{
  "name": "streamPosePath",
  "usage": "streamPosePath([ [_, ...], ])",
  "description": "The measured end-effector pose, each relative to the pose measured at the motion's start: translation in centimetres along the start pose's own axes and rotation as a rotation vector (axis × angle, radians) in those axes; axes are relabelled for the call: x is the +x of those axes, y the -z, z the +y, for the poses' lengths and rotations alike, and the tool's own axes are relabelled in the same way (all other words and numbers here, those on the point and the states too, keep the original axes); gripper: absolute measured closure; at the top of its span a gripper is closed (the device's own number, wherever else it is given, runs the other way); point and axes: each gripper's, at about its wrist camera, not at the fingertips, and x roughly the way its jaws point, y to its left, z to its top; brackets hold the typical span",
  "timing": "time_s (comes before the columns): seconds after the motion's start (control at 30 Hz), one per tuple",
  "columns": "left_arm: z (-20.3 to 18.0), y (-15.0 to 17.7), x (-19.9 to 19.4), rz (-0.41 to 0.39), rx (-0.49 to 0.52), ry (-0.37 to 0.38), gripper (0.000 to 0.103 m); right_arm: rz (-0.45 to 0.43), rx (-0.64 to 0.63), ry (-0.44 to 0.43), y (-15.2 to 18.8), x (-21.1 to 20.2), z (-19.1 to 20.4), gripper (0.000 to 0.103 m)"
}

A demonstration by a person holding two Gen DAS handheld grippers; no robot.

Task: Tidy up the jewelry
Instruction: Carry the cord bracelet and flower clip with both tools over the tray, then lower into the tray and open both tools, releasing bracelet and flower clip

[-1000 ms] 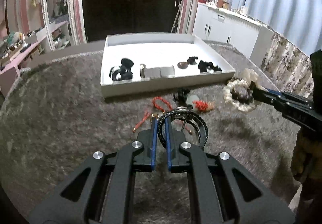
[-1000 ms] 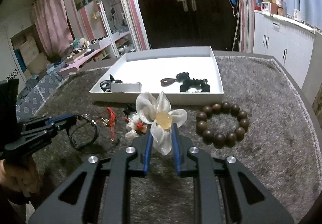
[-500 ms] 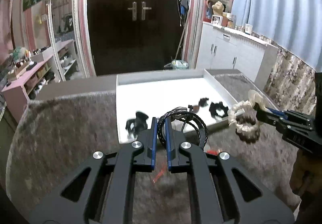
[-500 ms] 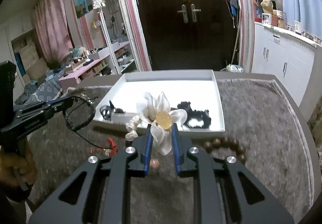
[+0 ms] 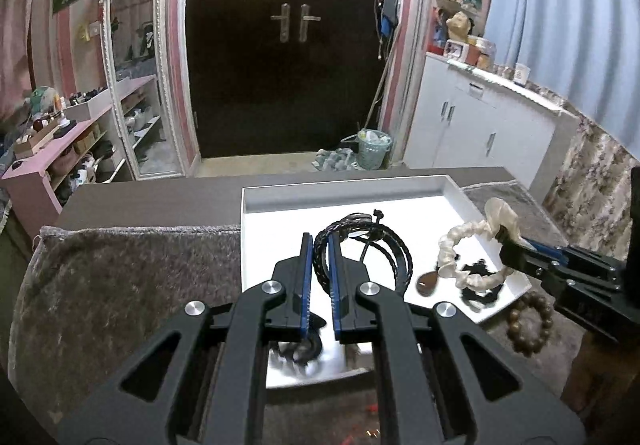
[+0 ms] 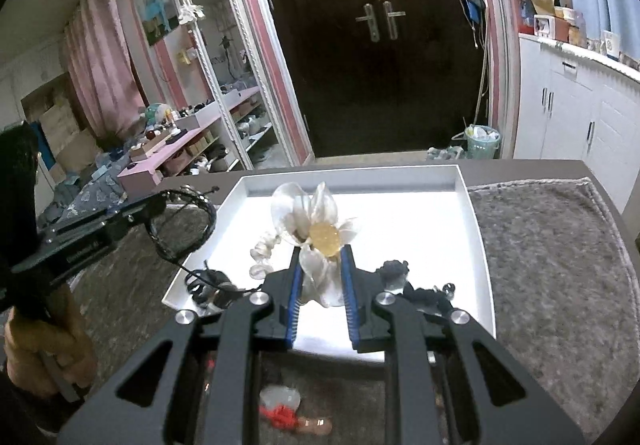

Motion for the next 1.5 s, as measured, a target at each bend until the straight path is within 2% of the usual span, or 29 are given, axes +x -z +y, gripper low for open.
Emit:
streamPosePath([
  [0.37, 1.5, 0.8, 6.3, 0.062, -0.035, -0.010, 0.098, 0.063, -0.006, 0.030, -0.4, 6.1, -0.8, 0.085],
  [0.77, 2.2, 1.8, 8.7, 0.107, -0.038, -0.033, 0.098, 0.156, -0.013, 0.030, 1.0, 10.3, -0.6, 0.084],
  [0.8, 2.2, 1.9, 8.8, 0.107, -0.039, -0.036, 0.098, 0.161, -0.014, 0.030, 1.1, 10.5, -0.6, 0.081],
  [0.93, 2.2, 2.1, 8.9, 0.112, -0.042, -0.038, 0.098, 0.172, -0.004, 0.023, 1.3, 11.1, -0.8, 0.078],
  [1.03, 2.0, 1.9, 8.8, 0.110, -0.043, -0.040, 0.098, 0.156, 0.007, 0.030, 1.0, 10.5, -1.1, 0.065],
  [1.07, 1.9, 1.8, 8.6, 0.106, -0.040, -0.046, 0.095, 0.150, 0.009, 0.032, 0.8, 10.2, -1.2, 0.056],
  [1.1, 1.8, 1.7, 8.4, 0.103, -0.035, -0.051, 0.092, 0.138, 0.008, 0.041, 0.6, 9.8, -1.2, 0.053],
  [1.2, 1.7, 1.5, 7.3, 0.085, -0.029, -0.061, 0.089, 0.103, 0.009, 0.067, 0.0, 8.0, -1.7, 0.053],
  [1.3, 1.6, 1.8, 4.9, 0.063, -0.024, -0.081, 0.071, 0.067, 0.017, 0.079, -0.1, 5.0, -2.5, 0.053],
  [1.43, 1.7, 3.8, 1.5, 0.061, -0.005, -0.100, 0.050, 0.033, -0.008, 0.103, 1.8, 0.4, -3.0, 0.050],
  [1.5, 1.6, 5.8, -0.1, 0.072, -0.037, -0.080, 0.046, 0.021, -0.011, 0.088, 3.8, -1.8, -2.6, 0.050],
])
